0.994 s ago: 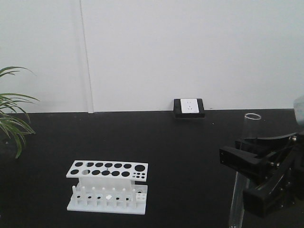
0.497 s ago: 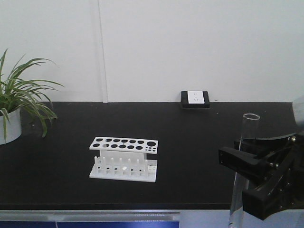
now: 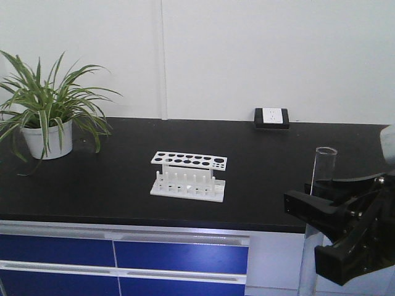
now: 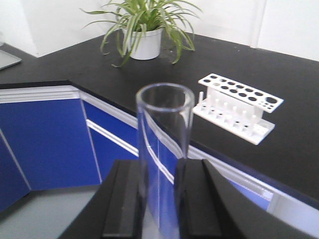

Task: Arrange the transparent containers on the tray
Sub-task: 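Drive the base away from the rack holding both tubes upright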

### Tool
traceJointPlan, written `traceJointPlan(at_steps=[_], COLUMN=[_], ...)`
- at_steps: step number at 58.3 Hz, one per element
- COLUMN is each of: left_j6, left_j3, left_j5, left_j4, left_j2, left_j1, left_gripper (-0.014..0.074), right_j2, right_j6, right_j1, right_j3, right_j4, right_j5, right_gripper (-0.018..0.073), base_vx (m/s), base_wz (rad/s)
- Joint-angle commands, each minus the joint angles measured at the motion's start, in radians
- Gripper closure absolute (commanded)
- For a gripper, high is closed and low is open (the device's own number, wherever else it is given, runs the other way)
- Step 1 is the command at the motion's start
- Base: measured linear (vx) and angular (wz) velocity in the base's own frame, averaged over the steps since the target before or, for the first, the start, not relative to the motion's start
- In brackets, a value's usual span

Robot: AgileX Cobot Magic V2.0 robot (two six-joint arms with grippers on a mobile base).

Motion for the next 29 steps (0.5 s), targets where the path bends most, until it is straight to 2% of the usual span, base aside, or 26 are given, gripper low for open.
traceJointPlan(at_steps=[1,29], left_j6=[-0.009,-0.009], left_j3=[-0.034,-0.034], left_j5=[-0.081,-0.081], left_j4=[-0.006,-0.006], left_j2=[-0.002,-0.002], left_j1=[-0.006,-0.006], left_gripper=[0.0457,0.0457], right_j2=[-0.009,-0.009], right_j6=[-0.010,-0.010], right_j1=[-0.007,-0.007], right_j3=[-0.036,-0.036], right_j4=[0.012,0.012], right_j5=[-0.075,-0.073], right_gripper=[0.0487,0.0487], base_vx=[-0.29,-0.28], base_wz=[0.15,0.12])
